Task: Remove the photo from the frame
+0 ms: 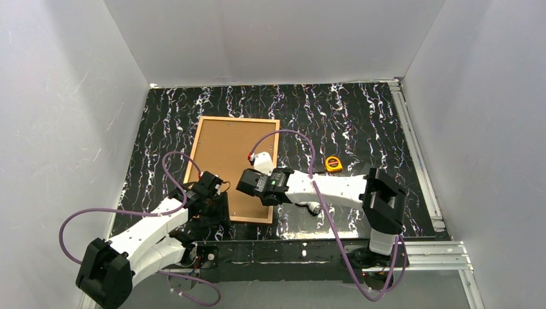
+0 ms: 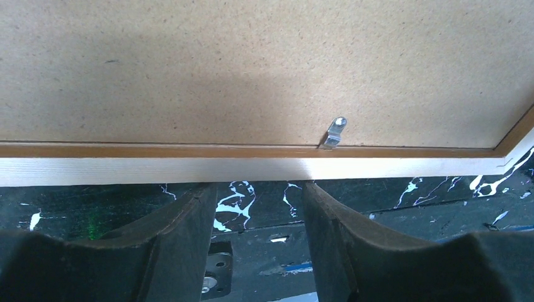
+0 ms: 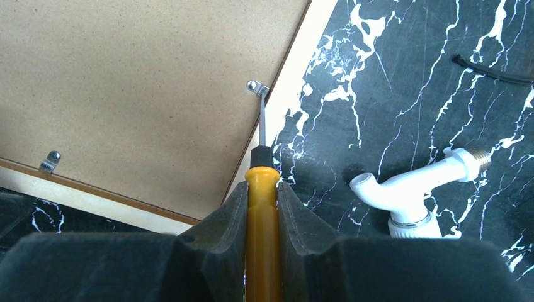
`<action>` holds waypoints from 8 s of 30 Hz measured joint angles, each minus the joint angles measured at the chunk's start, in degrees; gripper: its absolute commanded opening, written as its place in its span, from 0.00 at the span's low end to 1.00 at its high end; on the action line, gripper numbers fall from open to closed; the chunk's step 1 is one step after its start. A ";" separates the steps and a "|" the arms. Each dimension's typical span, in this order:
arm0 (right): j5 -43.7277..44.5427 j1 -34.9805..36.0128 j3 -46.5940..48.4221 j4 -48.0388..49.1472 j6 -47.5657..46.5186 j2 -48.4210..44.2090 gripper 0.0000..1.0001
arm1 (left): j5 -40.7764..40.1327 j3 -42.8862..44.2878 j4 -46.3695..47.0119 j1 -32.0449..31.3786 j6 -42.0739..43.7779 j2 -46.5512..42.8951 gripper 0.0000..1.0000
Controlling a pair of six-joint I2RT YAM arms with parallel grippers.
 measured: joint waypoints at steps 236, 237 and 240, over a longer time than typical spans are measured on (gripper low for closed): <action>-14.36 -9.01 -18.03 13.84 1.88 -11.89 0.01 | 8.92 8.17 1.86 2.86 -3.45 -2.01 0.26; -15.37 -9.22 -18.03 14.05 1.73 -11.87 0.01 | 9.42 8.66 2.67 2.86 -3.32 -1.29 0.20; -18.01 -9.60 -18.03 14.14 1.62 -11.63 0.01 | 10.32 8.92 4.44 3.02 -2.97 2.14 0.05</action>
